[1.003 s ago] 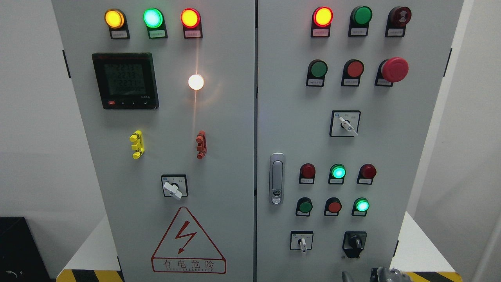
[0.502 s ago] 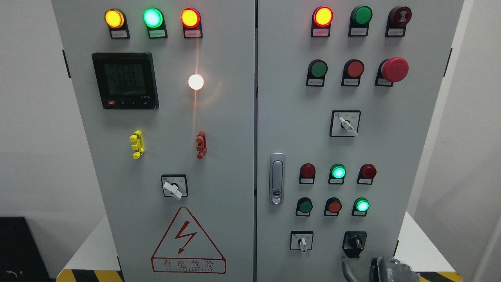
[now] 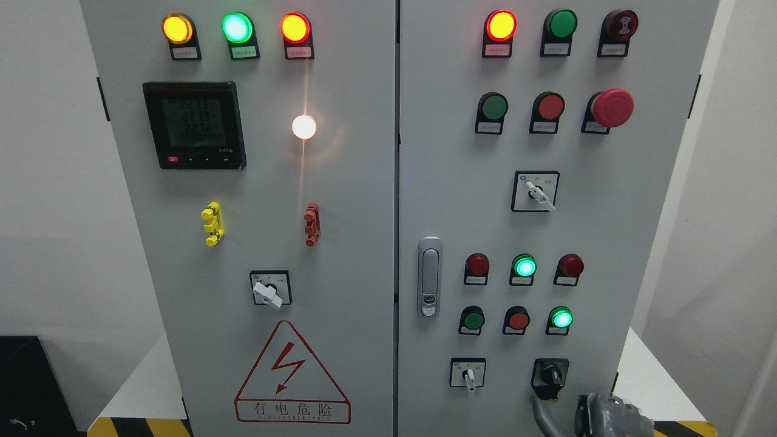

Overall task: Flip black knob to close circuit
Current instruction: 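Raise the right hand up toward the black rotary knob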

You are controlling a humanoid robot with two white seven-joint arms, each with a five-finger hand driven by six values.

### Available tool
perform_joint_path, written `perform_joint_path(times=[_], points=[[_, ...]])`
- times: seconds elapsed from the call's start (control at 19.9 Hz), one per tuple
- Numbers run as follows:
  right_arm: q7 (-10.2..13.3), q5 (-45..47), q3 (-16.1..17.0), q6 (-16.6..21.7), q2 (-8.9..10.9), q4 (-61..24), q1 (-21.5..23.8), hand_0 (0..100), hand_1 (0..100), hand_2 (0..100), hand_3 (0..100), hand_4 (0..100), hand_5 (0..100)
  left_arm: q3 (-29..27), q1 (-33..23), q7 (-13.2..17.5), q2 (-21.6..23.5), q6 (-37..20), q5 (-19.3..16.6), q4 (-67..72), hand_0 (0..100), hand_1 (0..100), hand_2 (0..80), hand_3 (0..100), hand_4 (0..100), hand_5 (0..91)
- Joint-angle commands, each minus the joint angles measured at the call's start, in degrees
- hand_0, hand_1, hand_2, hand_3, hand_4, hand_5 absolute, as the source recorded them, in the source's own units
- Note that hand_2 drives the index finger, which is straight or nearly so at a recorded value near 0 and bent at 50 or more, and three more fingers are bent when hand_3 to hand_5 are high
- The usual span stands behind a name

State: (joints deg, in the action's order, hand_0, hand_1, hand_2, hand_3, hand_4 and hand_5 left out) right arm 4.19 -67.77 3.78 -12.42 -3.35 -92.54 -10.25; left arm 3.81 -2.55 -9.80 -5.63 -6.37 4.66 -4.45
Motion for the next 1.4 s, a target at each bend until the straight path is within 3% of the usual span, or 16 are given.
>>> perform_joint_path(times=[0.0,1.35], points=[[-0.50,-0.08,-0.17,-0.76,0.10,0.00,-0.82,0,0,92,100,100,100,-0.03,0.00,-0.22,0.00,-0.04,0.00,-0.03,12,56,0.0,0,0,0.0],[-0.50,-1.92,0.18,-1.55,0.28,2.63,-2.76,0,2,92,100,100,100,0.06,0.00,-0.22,0.00,-0.04,0.00,0.06,12,56,0.0,0,0,0.0]])
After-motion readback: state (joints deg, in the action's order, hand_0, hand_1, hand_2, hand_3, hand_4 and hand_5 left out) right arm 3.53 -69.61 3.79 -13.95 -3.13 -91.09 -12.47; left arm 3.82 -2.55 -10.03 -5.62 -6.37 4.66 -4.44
